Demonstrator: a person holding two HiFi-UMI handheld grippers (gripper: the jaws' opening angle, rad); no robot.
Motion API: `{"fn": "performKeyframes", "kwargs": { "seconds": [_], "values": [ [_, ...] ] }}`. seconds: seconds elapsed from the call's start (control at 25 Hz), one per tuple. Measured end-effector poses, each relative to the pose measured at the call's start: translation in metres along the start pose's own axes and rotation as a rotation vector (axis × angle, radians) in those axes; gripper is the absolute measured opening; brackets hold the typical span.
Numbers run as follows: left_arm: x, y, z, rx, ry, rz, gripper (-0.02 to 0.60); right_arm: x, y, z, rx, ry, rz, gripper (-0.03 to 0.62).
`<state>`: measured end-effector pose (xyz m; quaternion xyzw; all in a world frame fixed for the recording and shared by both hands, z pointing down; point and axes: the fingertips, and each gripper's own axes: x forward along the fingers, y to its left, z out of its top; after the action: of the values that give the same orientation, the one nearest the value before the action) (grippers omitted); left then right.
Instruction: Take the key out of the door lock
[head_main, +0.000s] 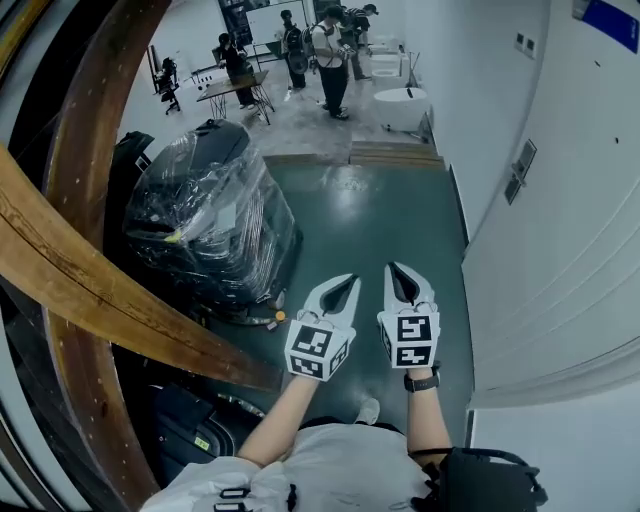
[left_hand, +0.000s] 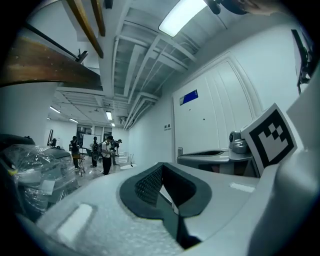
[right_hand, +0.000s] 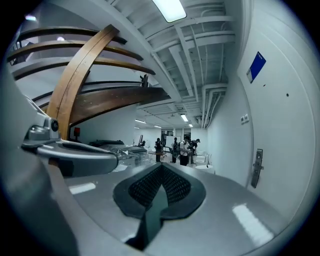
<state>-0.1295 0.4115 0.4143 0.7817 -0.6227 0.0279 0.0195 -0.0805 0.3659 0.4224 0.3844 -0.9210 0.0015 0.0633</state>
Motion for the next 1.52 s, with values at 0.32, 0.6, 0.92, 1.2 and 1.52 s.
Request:
{"fn": "performKeyframes", "kwargs": {
  "seconds": [0.32, 0.6, 0.92, 1.2, 1.52],
  "values": [
    [0.036, 0.044, -0.013, -0.031, 0.013, 0.190, 0.005, 0.035, -0.034, -0.007, 0.030, -0.002, -0.015, -0.008],
    [0.082, 0.072, -0.034, -0.060, 0.039, 0.180, 0.004, 0.069, -0.055, -0.030, 0.055, 0.025, -0.030, 0.000],
    [0.167, 0.134, 0.007, -0.114, -0.113, 0.135, 0.003, 0.153, -0.080, -0.001, 0.005, -0.014, -0.020, 0.001],
    [0.228, 0.214, 0.047, -0.072, -0.212, 0.156, 0.002, 0.234, -0.098, 0.059, -0.051, -0.175, -0.121, 0.004],
    [0.282, 0.261, 0.021, -0.161, -0.170, 0.097, 0.003, 0.297, -0.108, 0.048, -0.015, -0.126, -0.155, 0.005]
  ]
}}
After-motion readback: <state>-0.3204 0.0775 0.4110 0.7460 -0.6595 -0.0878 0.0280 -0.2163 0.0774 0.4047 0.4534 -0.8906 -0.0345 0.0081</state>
